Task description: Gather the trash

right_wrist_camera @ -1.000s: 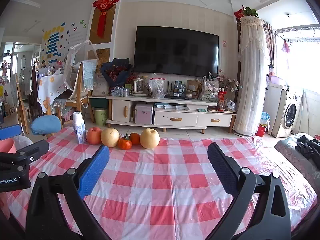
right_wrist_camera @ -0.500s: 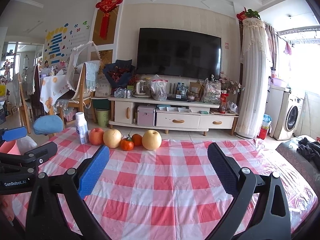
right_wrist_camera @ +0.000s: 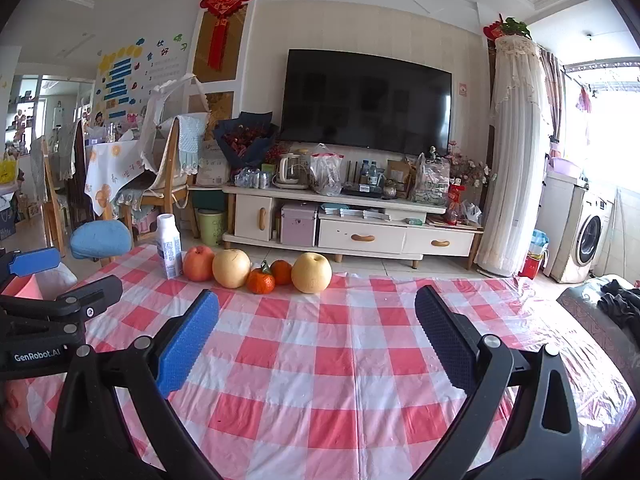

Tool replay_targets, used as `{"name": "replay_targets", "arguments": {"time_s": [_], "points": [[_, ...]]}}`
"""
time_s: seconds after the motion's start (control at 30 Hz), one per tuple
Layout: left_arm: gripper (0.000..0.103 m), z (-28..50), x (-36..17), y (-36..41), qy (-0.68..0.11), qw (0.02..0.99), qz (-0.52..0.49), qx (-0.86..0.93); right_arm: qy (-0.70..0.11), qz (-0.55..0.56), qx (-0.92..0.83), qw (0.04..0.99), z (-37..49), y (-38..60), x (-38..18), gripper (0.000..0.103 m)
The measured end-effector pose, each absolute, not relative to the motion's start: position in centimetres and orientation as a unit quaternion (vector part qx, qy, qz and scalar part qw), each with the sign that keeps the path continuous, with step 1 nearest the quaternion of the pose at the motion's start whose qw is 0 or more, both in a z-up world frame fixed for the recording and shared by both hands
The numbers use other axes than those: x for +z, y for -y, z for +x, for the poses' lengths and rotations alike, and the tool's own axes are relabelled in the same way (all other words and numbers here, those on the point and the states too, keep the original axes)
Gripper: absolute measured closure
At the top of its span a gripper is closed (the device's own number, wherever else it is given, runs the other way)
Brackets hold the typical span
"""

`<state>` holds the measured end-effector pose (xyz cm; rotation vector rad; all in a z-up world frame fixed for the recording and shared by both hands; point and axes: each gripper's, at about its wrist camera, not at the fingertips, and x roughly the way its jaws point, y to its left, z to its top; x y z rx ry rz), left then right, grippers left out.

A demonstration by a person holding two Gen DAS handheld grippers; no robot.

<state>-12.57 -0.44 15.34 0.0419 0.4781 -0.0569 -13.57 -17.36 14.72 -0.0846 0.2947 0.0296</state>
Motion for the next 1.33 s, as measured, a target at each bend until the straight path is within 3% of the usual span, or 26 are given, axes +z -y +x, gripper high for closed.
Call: {"name": "replay_targets", "arguments": {"time_s": [0.97, 1.33], "points": [[0.006, -9.7, 11.5, -0.6, -0.27, 0.962, 0.011, -0.023, -0.189, -0.049, 0.039, 0.98, -11.4, 15.7, 12.5, 0.004], [0.006, -3.7, 3.7, -3.0, -0.39, 0.92, 0.017, 0.046, -0.349, -0.021, 0.041, 0.936, -4.1, 14.3, 5.2, 0.004]]}}
